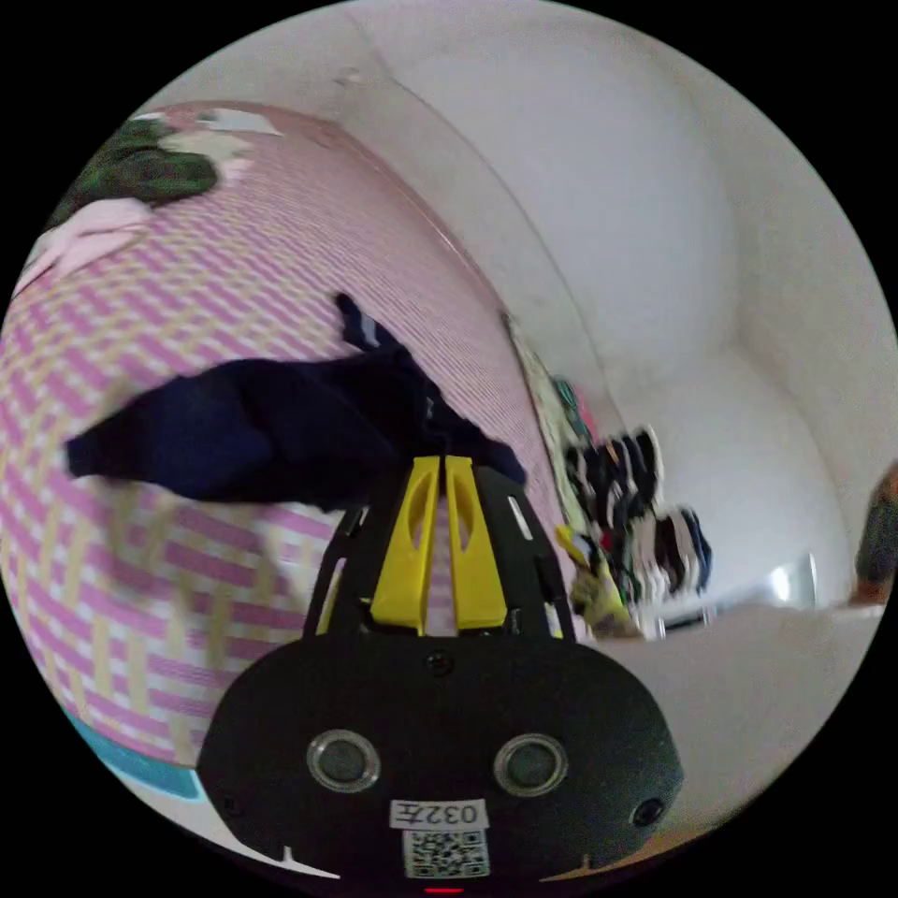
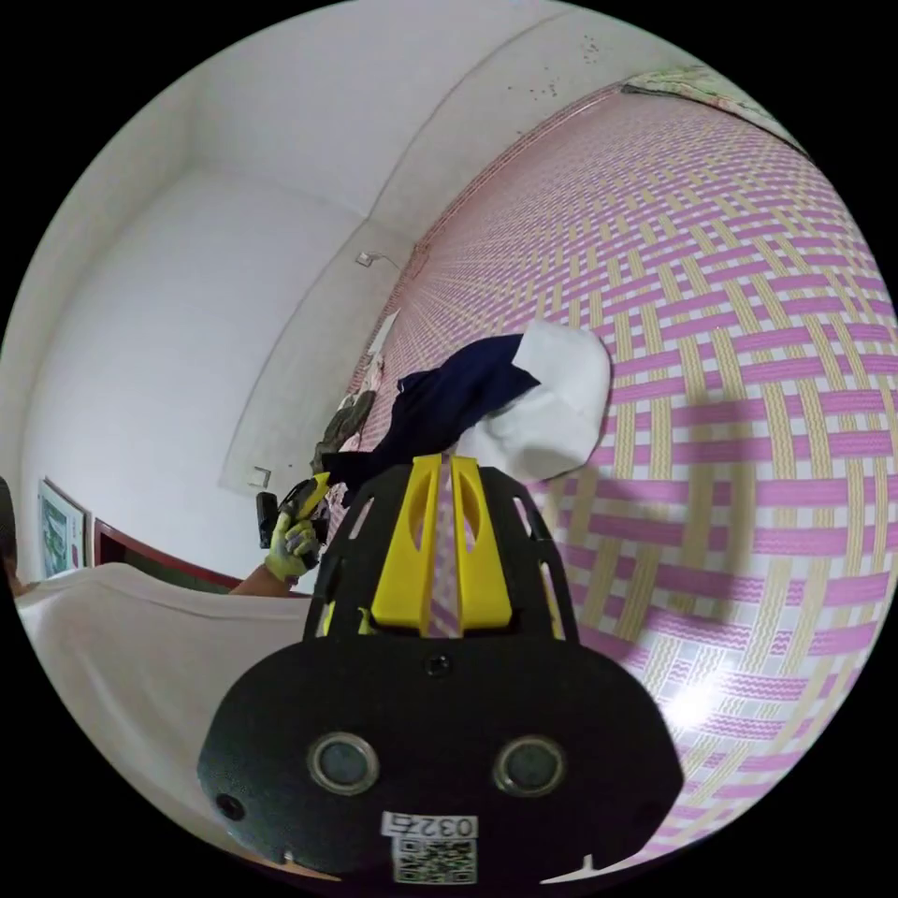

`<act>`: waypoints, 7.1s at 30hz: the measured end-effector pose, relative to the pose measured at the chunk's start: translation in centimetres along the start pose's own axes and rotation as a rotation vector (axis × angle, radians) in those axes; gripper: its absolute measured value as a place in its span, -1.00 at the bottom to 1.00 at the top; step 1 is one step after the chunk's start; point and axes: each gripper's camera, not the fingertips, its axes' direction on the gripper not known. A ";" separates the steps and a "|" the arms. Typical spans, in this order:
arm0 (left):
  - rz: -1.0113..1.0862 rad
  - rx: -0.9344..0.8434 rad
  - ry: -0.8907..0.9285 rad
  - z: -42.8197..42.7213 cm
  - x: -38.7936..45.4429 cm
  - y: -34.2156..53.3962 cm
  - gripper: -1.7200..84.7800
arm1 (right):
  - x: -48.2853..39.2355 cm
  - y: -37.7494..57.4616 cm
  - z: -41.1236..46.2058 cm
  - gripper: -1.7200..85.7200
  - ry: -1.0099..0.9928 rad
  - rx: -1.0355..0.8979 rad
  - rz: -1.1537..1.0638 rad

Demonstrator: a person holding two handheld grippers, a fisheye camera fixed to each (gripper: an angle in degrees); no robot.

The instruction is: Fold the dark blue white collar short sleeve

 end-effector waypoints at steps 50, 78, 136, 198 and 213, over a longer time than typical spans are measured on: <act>0.011 0.148 0.922 -15.9 -20.8 -19.4 -0.99 | -8.5 14.5 -17.8 -0.97 -0.385 0.343 -0.089; 0.528 0.435 0.802 -29.0 -1.3 -40.2 -0.98 | -32.6 -1.0 -33.8 -0.97 -0.015 0.658 -0.679; 0.038 -0.327 -0.037 -6.2 -19.6 -4.3 -0.95 | 1.7 22.9 -0.9 -0.78 0.330 -0.031 0.356; 0.194 -0.516 -0.074 22.7 -11.1 -22.9 -0.98 | 10.7 -0.3 3.8 -0.74 -0.005 0.333 0.684; 0.176 -0.567 -0.099 23.3 -12.3 -21.2 -0.98 | -11.4 -6.8 23.4 -0.85 0.549 -0.322 -0.488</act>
